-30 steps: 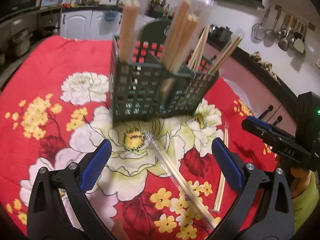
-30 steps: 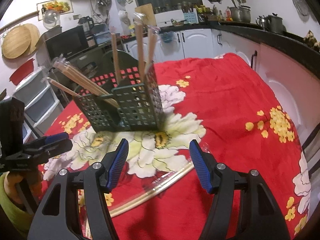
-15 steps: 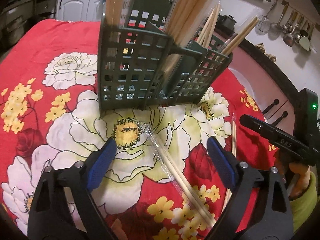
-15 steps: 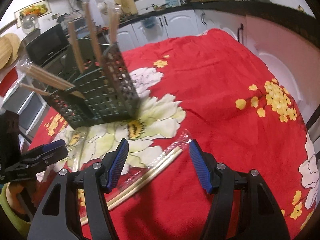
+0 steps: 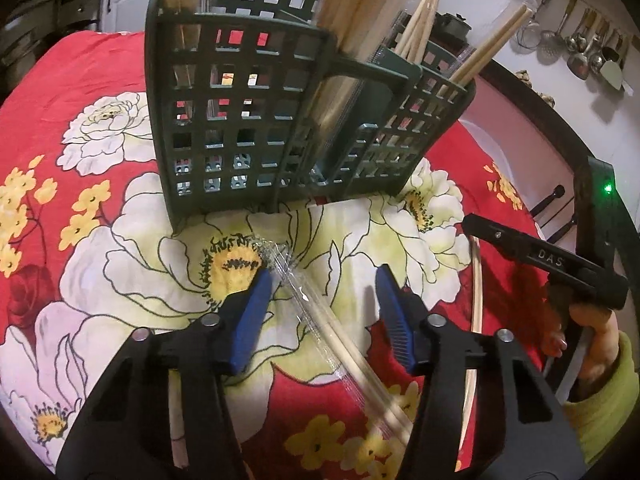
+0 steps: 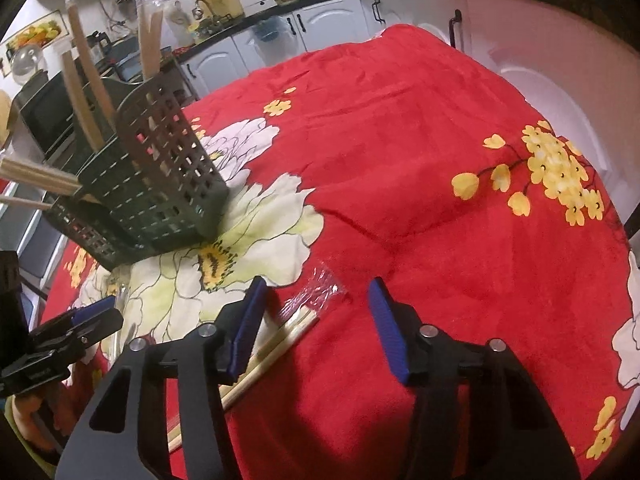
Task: Organize utensils
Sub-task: 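Move both open tools down to the wrapped chopsticks lying beside the caddy, then close the left tool on wrapped chopsticks while the right tool grasps chopsticks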
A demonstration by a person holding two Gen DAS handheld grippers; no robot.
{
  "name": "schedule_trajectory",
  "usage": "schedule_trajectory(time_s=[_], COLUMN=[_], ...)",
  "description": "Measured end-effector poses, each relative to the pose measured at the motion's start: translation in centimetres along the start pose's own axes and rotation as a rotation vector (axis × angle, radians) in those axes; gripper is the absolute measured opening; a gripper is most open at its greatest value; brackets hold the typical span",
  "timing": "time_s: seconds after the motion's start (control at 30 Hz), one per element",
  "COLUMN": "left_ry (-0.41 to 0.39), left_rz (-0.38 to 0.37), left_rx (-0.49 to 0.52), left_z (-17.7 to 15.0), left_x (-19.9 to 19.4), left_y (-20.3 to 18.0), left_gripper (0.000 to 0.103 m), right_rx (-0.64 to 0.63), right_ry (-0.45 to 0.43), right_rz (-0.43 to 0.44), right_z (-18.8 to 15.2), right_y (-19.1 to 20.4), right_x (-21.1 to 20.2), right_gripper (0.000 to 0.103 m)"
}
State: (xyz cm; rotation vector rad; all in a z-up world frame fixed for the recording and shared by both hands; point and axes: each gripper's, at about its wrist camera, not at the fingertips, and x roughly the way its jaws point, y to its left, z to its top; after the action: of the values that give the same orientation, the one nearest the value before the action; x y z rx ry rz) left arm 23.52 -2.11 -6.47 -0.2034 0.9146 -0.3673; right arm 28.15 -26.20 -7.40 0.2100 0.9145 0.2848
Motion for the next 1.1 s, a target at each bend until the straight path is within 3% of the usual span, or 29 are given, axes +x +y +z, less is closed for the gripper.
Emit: schedule_trajectory(time_s=[0.23,0.33,0.53,0.83,1.1], left_ry=[0.006,0.007,0.002,0.005,-0.004], left_rz=[0.003,0.007,0.023,0.037,0.019], left_rx=[-0.01,-0.015,-0.03,-0.034,-0.042], left_z=[0.6,0.8,1.3,1.4,1.2], left_x=[1.0,1.2,1.8,1.8,0.1], left_y=[0.3,0.5,0.8,1.5,2.5], left_gripper=[0.032,0.027,0.017,0.006,0.004], right_rx=[-0.01,-0.014,-0.031,-0.031,-0.108], right_ry=[0.004,0.004,0.001,-0.022,-0.078], right_rz=[-0.02,-0.028,-0.031,0.008,0.057], right_z=[0.1,0.1,-0.1,-0.2,-0.3], right_y=[0.1,0.1,0.3,1.0,3.6], right_x=[0.5,0.5,0.6,-0.5,-3.0], right_gripper=[0.037,0.026,0.013,0.006,0.006])
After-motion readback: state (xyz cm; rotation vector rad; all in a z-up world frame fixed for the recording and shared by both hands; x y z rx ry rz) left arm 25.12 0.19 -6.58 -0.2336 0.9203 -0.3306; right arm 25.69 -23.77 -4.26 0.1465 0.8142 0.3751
